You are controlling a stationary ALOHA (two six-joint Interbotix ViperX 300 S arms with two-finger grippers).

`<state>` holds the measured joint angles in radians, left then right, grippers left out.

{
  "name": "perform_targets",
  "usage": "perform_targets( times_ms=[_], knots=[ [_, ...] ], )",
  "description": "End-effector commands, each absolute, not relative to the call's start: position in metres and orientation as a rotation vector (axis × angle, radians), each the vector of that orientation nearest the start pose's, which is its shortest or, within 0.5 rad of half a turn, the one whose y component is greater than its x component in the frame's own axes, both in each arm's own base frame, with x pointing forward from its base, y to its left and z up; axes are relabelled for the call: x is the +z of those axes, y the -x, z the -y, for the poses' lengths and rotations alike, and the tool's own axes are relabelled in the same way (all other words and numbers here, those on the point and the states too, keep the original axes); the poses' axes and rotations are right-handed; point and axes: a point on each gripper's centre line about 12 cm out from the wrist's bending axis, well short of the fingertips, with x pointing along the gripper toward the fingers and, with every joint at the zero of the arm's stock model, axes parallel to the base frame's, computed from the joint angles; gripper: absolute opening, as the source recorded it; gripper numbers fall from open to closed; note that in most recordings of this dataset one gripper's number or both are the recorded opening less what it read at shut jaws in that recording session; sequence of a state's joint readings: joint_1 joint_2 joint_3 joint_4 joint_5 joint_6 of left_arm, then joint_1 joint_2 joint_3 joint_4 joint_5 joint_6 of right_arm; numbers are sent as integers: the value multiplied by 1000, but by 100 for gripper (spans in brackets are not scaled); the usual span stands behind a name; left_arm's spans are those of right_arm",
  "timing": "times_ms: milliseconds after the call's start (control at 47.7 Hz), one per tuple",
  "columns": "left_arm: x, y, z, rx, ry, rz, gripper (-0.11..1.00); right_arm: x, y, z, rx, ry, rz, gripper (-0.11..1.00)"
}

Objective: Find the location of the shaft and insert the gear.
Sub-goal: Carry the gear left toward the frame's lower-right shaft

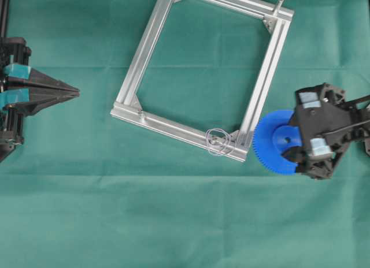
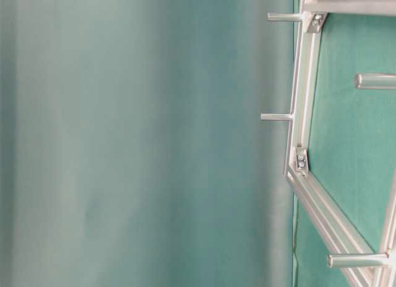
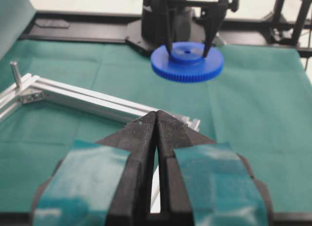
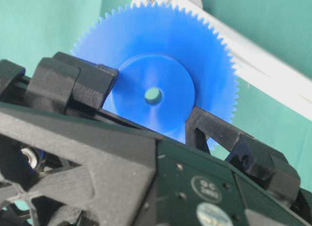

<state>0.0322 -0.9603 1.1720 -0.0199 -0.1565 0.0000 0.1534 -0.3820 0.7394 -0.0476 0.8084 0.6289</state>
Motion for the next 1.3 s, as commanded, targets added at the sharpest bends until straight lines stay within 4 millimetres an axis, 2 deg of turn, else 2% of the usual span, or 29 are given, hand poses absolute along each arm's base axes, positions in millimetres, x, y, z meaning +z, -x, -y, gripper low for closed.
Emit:
perform_targets(
  times_ms=[0, 231, 524, 943, 1279],
  knots=[
    [282, -202, -7, 38, 22, -52, 1, 226, -285, -40, -229, -422, -1110, 68],
    [281, -202, -7, 39, 21, -55, 1, 228, -318, -44, -234, -408, -1121, 68],
    [282, -202, -7, 38, 22, -53, 1, 232, -352, -38, -267, -393, -1127, 68],
    [281, -202, -7, 39, 21, -59, 1, 233, -368, -18, -321, -401, -1130, 68],
    [280, -202, -7, 39, 22, -61, 1, 221, -376, -17, -324, -386, -1154, 68]
  ],
)
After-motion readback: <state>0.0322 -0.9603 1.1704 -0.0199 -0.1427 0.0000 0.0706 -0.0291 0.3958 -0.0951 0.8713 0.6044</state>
